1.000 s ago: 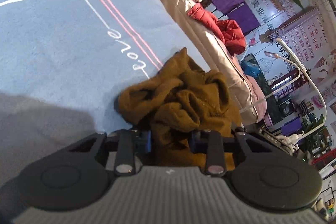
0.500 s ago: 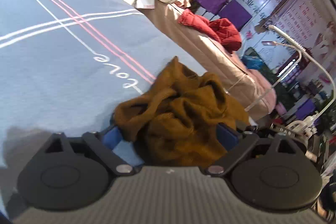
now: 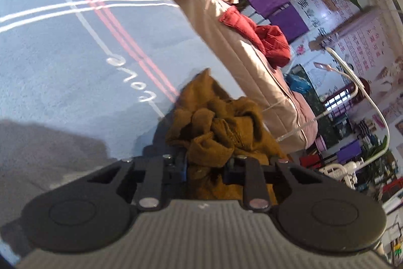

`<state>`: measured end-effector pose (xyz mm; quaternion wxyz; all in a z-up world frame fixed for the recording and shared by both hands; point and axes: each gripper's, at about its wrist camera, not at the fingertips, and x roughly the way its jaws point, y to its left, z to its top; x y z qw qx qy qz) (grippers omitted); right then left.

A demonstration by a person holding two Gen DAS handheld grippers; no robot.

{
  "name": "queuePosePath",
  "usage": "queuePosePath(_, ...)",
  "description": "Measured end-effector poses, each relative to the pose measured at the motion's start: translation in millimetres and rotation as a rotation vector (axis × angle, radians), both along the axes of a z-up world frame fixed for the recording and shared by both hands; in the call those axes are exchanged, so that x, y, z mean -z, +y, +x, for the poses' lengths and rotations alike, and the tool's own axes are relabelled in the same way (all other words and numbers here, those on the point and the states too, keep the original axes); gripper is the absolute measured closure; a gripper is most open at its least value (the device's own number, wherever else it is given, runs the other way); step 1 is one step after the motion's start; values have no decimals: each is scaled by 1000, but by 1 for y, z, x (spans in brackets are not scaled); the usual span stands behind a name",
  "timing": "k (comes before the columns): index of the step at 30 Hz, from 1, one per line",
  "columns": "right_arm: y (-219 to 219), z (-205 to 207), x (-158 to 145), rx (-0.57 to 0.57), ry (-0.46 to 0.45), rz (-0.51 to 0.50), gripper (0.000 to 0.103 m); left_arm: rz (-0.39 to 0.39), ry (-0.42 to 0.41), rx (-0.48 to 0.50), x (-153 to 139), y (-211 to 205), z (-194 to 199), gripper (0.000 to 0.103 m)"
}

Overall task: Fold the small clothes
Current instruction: 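Lift the folded sweater off the bed with both grippers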

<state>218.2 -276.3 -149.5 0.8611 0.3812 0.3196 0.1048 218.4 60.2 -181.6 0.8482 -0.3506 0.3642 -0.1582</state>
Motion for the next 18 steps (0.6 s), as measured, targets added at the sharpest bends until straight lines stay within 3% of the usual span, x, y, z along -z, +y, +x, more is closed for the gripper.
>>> queuePosePath(4,-2,-13,-44,35,-59,-93,87,-26,-49,65,-43,-24,-10,88)
queuePosePath(8,-26,-35,-97,47,-62,-153,87,-95,-101,167,-97,-71,-34,90)
queuePosePath(12,-84,-77,-159,110,-76,-219,87,-129,-153,314,-152,-148,-62,90)
queuePosePath(18,-191,-176,-271,222,-93,-313,87,-216,-214,553,-228,-281,-123,90)
